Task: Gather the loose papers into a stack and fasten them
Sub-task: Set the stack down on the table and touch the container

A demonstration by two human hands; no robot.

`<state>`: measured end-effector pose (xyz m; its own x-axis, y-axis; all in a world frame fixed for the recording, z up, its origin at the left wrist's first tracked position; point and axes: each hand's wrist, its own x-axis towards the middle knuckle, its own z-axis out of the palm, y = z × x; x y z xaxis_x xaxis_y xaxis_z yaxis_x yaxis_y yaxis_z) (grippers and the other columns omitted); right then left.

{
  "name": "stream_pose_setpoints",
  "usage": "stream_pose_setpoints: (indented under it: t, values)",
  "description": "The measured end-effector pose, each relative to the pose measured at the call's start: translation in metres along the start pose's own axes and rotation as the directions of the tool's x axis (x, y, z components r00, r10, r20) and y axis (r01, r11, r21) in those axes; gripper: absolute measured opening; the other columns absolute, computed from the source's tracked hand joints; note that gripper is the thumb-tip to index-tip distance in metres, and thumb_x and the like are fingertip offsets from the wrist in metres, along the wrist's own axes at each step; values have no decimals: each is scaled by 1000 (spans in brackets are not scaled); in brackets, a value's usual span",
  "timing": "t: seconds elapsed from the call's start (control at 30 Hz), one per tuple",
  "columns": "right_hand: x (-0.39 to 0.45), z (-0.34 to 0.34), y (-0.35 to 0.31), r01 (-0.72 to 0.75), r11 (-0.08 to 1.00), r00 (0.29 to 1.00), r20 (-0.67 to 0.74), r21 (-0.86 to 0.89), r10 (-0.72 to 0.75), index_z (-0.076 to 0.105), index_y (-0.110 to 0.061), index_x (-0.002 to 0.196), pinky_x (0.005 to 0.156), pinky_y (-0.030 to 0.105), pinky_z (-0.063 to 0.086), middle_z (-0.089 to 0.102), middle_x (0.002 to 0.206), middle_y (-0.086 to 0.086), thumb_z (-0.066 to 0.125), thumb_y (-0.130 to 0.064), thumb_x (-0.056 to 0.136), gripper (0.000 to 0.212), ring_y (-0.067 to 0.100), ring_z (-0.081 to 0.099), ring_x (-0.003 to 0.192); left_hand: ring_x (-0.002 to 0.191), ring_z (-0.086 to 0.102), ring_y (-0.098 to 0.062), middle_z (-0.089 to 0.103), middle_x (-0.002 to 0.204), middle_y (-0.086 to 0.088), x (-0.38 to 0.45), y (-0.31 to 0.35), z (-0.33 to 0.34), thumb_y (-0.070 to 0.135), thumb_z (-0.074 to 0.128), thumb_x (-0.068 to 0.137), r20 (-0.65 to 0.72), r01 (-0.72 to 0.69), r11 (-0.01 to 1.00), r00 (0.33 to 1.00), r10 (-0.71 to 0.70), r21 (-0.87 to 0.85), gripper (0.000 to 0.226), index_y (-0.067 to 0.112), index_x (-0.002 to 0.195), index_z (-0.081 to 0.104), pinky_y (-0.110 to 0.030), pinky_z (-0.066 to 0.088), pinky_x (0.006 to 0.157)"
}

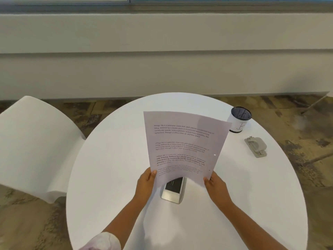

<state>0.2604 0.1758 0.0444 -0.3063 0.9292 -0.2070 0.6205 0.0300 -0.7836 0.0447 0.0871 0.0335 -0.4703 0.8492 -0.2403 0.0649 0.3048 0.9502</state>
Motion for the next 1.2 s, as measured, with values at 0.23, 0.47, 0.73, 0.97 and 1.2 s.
stream_pose_setpoints:
  t: [0.23, 0.47, 0.73, 0.97, 1.2]
  values:
    - [18, 7, -3, -33, 997, 998, -50, -66, 29, 60, -15, 107, 60, 3, 35, 63, 92, -2, 49, -16, 94, 18, 14, 58, 81, 79, 59, -19, 65, 89, -6, 2, -13, -3, 17, 41, 98, -137, 73, 997, 988, -77, -34, 18, 18, 91, 57, -39, 54, 69]
    - [47, 34, -27, -42, 992, 999, 24, -123, 45, 59, -12, 119, 64, 7, 35, 61, 98, -3, 46, -11, 94, 28, 11, 53, 82, 67, 45, -16, 56, 72, -3, 31, -12, -46, 11, 43, 97, -248, 95, 995, 965, -82, 40, 22, 3, 79, 50, -24, 33, 57]
    - [76, 82, -55, -80, 996, 993, 86, -38, 83, 58, -10, 120, 64, 12, 39, 67, 108, 8, 49, -9, 93, 29, 13, 55, 86, 81, 56, -22, 66, 91, -8, 73, -24, -94, 14, 49, 94, -341, 195, 958, 933, -115, 210, 16, 11, 104, 62, -28, 39, 66]
    - [108, 114, -72, -53, 999, 993, 101, -13, 54, 62, -10, 119, 53, 3, 38, 65, 86, 4, 47, -2, 91, 33, 13, 55, 74, 81, 55, -19, 62, 86, 0, 109, -33, -115, 12, 53, 91, -439, 290, 916, 886, -148, 277, 19, 13, 104, 67, -26, 37, 66]
    - [138, 133, -78, -51, 997, 995, 89, 54, 46, 50, -15, 132, 51, 5, 40, 58, 77, -3, 52, -9, 92, 40, 3, 51, 67, 112, 57, -27, 63, 120, -9, 145, -30, -123, 14, 52, 93, -500, 282, 929, 856, -132, 239, 38, 15, 131, 53, -34, 42, 96]
